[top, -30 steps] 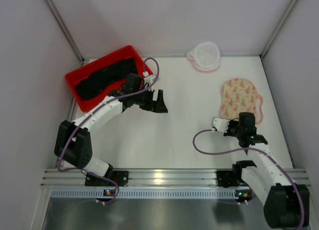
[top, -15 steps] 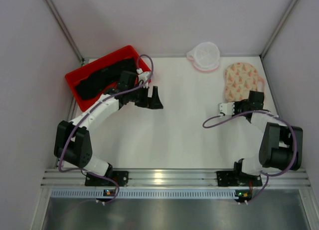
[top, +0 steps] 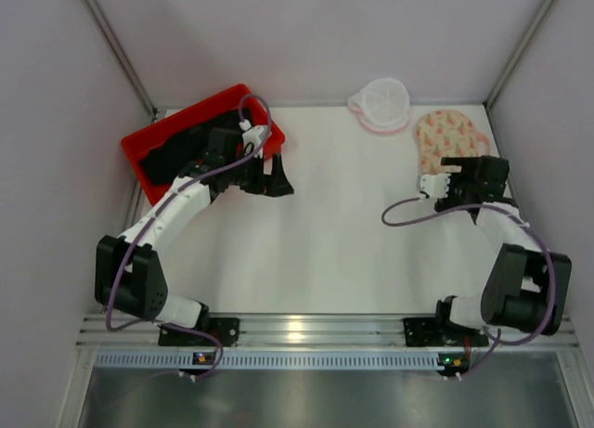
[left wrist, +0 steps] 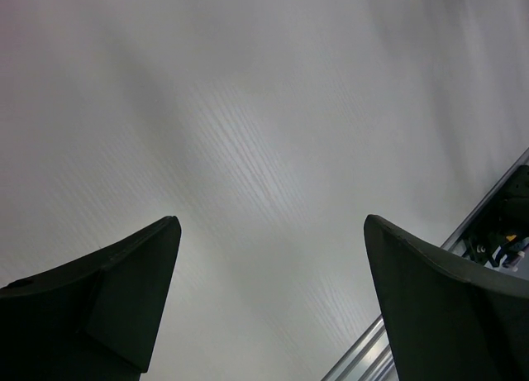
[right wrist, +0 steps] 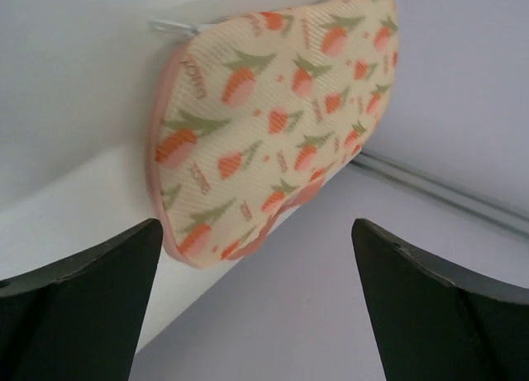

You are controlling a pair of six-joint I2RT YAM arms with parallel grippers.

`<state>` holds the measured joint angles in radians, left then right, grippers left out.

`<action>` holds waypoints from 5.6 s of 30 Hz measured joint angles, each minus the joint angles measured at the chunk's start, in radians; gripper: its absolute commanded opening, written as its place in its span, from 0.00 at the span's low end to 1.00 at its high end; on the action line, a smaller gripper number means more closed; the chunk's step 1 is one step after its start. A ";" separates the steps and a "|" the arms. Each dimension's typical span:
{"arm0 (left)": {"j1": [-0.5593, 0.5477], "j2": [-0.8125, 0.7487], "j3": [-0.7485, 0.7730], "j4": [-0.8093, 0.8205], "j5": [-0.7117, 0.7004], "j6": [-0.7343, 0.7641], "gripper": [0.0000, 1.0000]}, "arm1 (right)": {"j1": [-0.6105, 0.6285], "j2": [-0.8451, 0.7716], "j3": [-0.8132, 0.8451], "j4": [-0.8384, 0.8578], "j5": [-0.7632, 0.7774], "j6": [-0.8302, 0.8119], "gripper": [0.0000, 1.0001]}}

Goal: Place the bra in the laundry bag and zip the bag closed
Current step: Move the laundry bag to the corner of the board, then open the laundry bag at the center of the board, then pick up the bra from the bin.

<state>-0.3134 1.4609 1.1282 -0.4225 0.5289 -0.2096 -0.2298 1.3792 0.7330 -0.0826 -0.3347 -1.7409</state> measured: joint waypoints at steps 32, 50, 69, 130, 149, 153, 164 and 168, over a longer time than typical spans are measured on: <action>0.285 0.229 0.294 -0.052 0.176 0.005 0.96 | 0.356 0.817 0.993 -0.175 0.064 0.395 0.57; 0.371 0.264 0.294 -0.053 0.243 -0.023 0.96 | 0.400 0.956 1.023 -0.087 0.106 0.346 0.00; 0.371 0.100 0.254 -0.057 0.203 0.003 0.95 | 0.484 0.367 0.942 -0.446 -0.077 0.918 0.00; 0.008 0.327 0.098 0.308 -0.056 -0.116 0.68 | 0.550 0.571 0.883 -0.412 0.083 1.841 0.61; -0.077 0.227 -0.101 0.197 -0.081 -0.038 0.84 | 0.510 0.413 0.544 -0.378 -0.024 1.868 0.99; -0.047 0.127 0.039 0.121 -0.065 -0.005 0.91 | 0.505 0.341 0.613 -0.381 -0.017 1.838 0.99; 0.335 0.209 0.546 0.040 -0.090 0.129 0.94 | 0.463 0.095 0.727 -0.332 0.090 1.678 0.99; 0.415 0.404 0.625 0.014 -0.077 0.193 0.92 | 0.440 0.098 0.720 -0.357 0.045 1.646 0.99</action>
<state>0.1013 1.8645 1.7535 -0.4088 0.4515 -0.0162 0.2104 1.4776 1.4528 -0.4397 -0.2893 -0.0944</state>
